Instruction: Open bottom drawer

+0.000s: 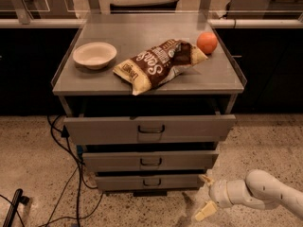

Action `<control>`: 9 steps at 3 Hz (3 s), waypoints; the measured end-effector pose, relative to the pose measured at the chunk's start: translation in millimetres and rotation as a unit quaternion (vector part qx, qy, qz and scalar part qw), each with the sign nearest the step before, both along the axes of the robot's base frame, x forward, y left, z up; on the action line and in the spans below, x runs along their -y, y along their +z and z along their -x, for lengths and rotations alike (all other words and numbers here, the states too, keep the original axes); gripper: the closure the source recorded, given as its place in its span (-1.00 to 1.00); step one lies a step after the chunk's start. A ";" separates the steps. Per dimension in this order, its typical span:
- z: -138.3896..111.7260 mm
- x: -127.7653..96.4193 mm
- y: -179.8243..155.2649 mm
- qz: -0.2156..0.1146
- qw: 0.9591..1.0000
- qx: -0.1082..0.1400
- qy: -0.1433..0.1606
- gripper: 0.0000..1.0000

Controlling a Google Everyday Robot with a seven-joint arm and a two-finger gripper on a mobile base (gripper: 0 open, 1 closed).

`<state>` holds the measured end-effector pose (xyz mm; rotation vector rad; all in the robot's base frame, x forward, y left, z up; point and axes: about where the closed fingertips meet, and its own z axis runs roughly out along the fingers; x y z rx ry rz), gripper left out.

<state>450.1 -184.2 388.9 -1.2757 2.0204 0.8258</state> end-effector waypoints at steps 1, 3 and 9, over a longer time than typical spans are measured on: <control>0.0 0.0 0.0 0.000 1.000 0.000 0.000 -1.00; -18.3 -15.5 -63.2 0.008 0.999 -0.005 -0.036 -1.00; -69.8 -79.7 -139.6 0.030 0.998 0.050 -0.033 -1.00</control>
Offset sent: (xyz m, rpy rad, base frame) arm 0.0232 0.0187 -0.0607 0.0029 0.0098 -0.0503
